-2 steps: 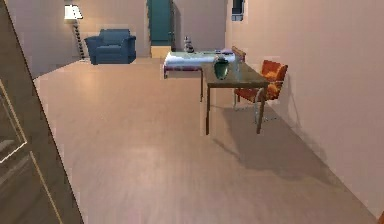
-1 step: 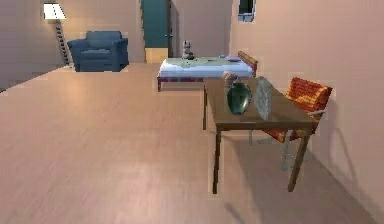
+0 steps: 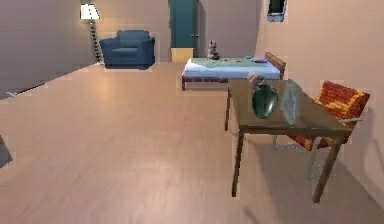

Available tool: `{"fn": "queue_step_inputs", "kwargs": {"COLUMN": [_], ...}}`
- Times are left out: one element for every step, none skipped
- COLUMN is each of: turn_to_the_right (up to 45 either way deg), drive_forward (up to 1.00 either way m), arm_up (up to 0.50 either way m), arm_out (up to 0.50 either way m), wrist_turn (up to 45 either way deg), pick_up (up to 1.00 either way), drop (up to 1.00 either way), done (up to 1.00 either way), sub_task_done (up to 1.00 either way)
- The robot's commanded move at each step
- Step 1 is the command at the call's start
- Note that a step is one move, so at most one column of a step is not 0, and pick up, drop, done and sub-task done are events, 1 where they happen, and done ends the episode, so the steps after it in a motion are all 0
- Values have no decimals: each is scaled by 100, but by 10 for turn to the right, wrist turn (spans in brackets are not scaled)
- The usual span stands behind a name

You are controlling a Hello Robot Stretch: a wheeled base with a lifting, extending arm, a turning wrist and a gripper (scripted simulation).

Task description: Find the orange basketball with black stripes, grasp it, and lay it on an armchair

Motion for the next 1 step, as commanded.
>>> {"fn": "queue_step_inputs", "kwargs": {"turn_to_the_right": [0], "drive_forward": [15], "arm_up": [0], "arm_out": [0], "wrist_turn": [0], "pick_up": [0], "drop": [0], "done": [0], "sub_task_done": [0]}}
